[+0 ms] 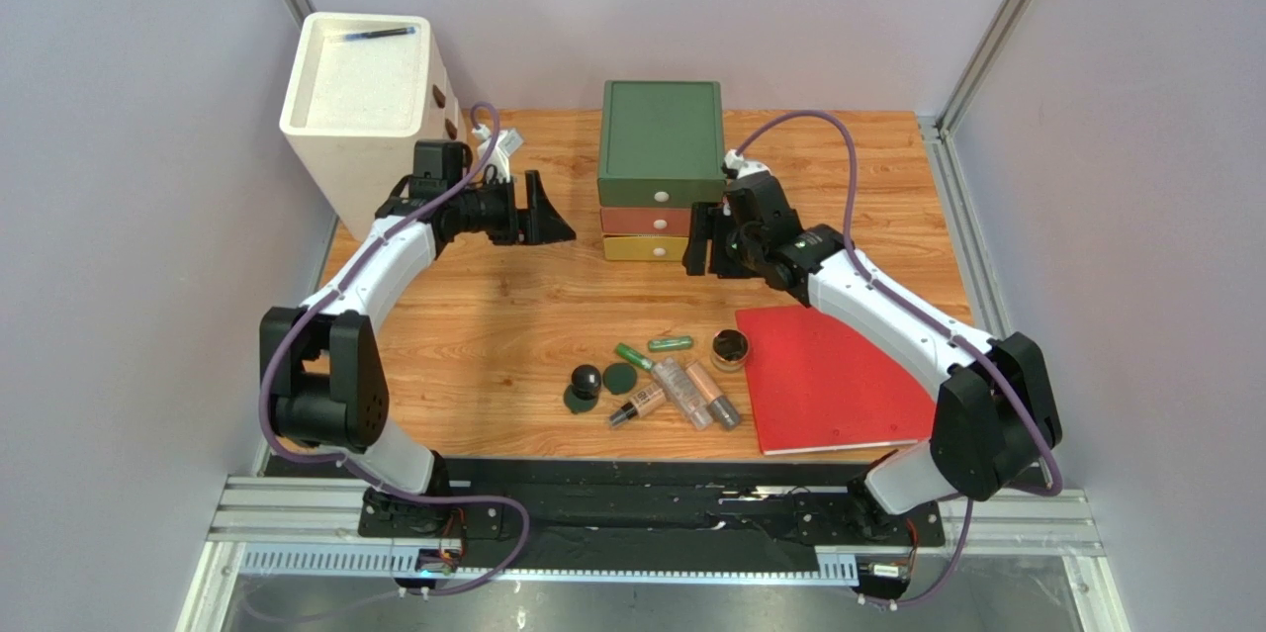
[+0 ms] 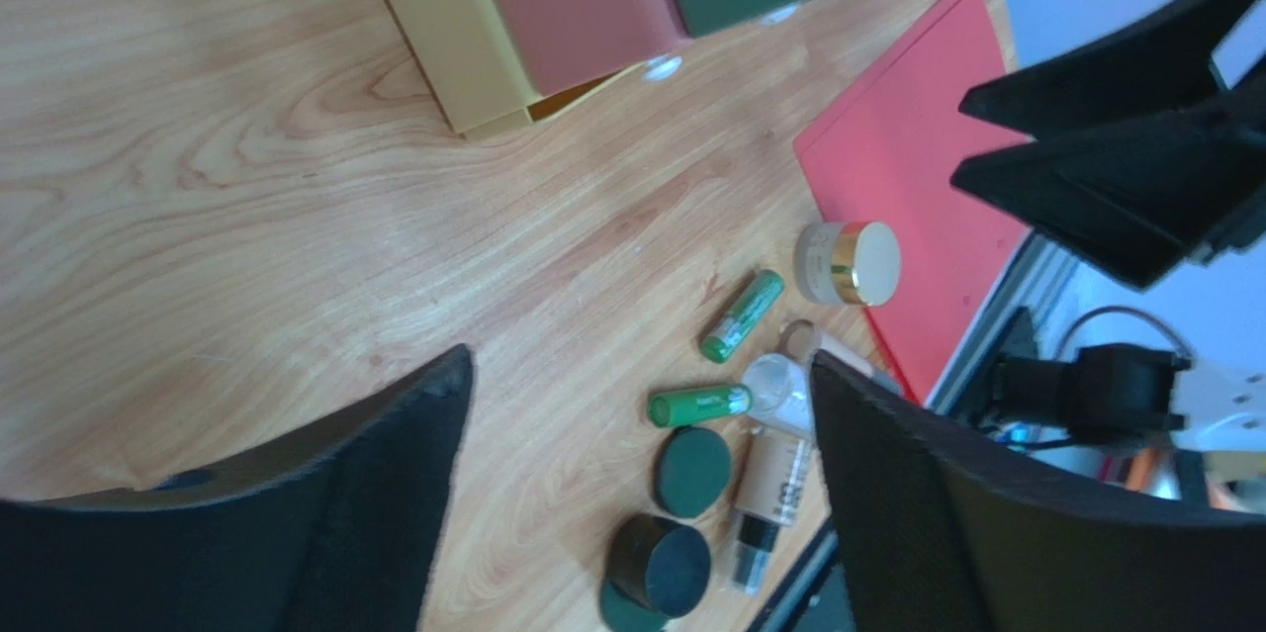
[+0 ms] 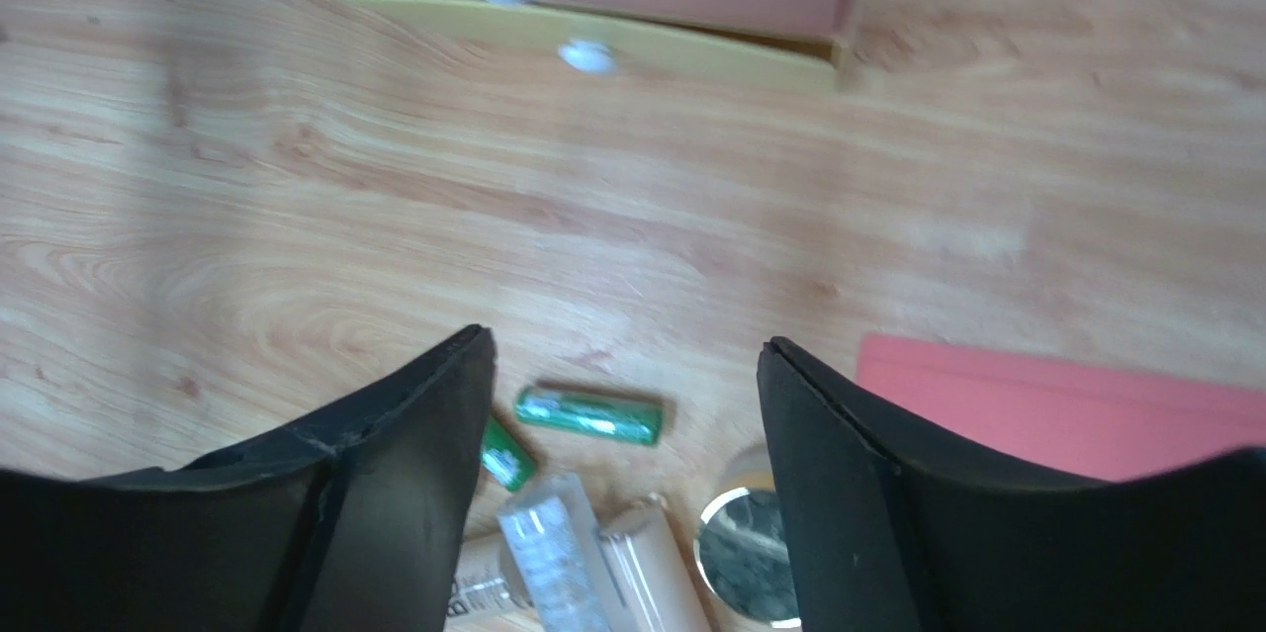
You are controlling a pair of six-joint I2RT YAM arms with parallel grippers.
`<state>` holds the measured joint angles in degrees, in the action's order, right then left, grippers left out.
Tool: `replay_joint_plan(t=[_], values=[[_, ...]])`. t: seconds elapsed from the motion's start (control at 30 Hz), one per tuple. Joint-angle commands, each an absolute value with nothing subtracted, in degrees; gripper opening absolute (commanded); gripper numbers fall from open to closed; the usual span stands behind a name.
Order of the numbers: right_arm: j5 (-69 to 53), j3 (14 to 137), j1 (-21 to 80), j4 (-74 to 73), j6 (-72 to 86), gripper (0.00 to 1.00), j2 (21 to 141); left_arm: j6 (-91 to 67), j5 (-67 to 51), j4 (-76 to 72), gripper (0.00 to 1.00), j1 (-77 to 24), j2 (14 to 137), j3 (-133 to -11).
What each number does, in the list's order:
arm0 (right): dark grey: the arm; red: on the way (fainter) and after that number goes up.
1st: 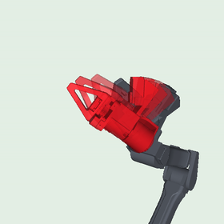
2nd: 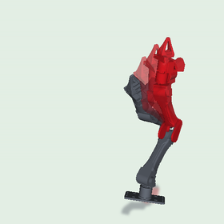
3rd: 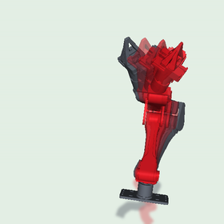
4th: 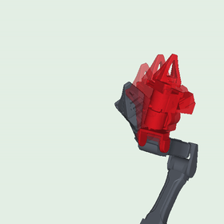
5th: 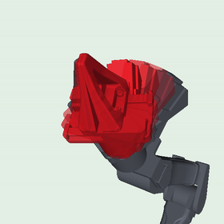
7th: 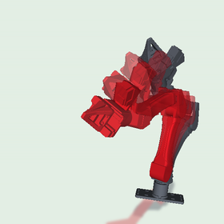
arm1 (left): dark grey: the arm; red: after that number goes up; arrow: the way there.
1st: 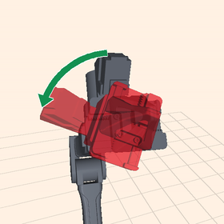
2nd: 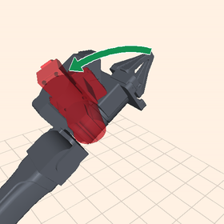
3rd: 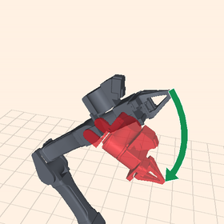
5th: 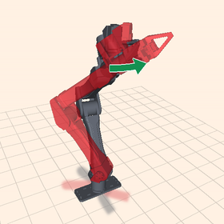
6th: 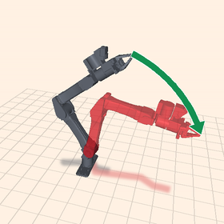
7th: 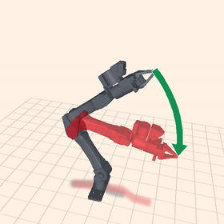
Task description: Organize the makeup
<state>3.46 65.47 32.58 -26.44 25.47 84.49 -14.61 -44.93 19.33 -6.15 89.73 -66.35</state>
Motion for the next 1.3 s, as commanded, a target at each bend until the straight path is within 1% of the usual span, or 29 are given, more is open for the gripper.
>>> replay_joint_plan(t=[0.0,0.03,0.07,0.1,0.13,0.2,0.23,0.27,0.3,0.37,0.5,0.57,0.67,0.8,0.93,1.17,1.27], values=[[8.16,71.01,36.38,-19.0,22.87,0.64,85.51,-22.73,-49.55,13.9,0.76,-4.84,95.44,-71.18],[9.65,71.1,37.08,-17.59,22.24,0.64,85.87,-24.42,-50.61,13.1,0.63,-4.66,97.02,-71.97],[12.37,70.49,38.13,-13.49,21.45,0.64,86.22,-26.17,-51.76,12.23,0.53,-4.48,100.08,-73.81],[13.78,69.79,38.58,-10.84,20.49,0.64,86.13,-27.93,-54.2,10.13,0.45,-4.48,101.41,-74.61],[15.28,69.18,38.93,-8.29,19.43,0.66,86.05,-31.52,-55.27,8.98,0.32,-4.48,102.9,-75.4],[19.15,67.15,39.72,-1.25,18.73,0.68,86.13,-35.4,-57.29,3.99,0.18,-4.48,105.72,-76.2],[20.47,66.63,39.99,0.25,18.2,0.68,86.31,-39.51,-57.57,1.95,0.08,-4.48,106.25,-76.03],[21.09,66.45,40.25,3.57,18.02,0.68,87.0,-41.38,-58.18,-2.42,0.05,-4.48,107.48,-75.85],[21.27,66.01,40.51,4.65,17.84,0.68,87.45,-45.22,-58.44,-4.11,0.03,-4.48,108.1,-75.68],[22.32,66.18,41.04,5.62,17.14,0.69,88.59,-48.06,-58.71,-6.76,0.01,-4.48,109.85,-75.85],[23.81,67.32,41.4,6.33,16.61,0.69,91.31,-54.04,-60.02,-13.17,0.0,-4.48,111.79,-75.5],[25.3,68.38,41.57,6.42,17.05,0.68,92.63,-54.58,-60.03,-13.71,0.0,-4.48,112.15,-75.15],[27.23,70.21,41.57,6.33,16.96,0.64,94.48,-54.84,-60.29,-13.97,0.0,-4.48,112.32,-74.97],[30.58,72.59,41.57,5.71,16.44,0.57,96.15,-55.19,-60.82,-14.68,0.0,-4.57,112.33,-74.62],[31.29,73.91,41.57,5.98,16.17,0.54,96.5,-55.2,-61.17,-14.68,0.0,-4.75,112.41,-74.71],[31.03,75.32,41.75,5.97,15.64,0.52,96.5,-54.32,-61.26,-12.92,0.0,-5.01,113.38,-75.15],[32.25,75.85,41.66,5.54,15.21,0.48,97.56,-54.23,-61.26,-12.57,0.0,-5.27,113.73,-75.32]])
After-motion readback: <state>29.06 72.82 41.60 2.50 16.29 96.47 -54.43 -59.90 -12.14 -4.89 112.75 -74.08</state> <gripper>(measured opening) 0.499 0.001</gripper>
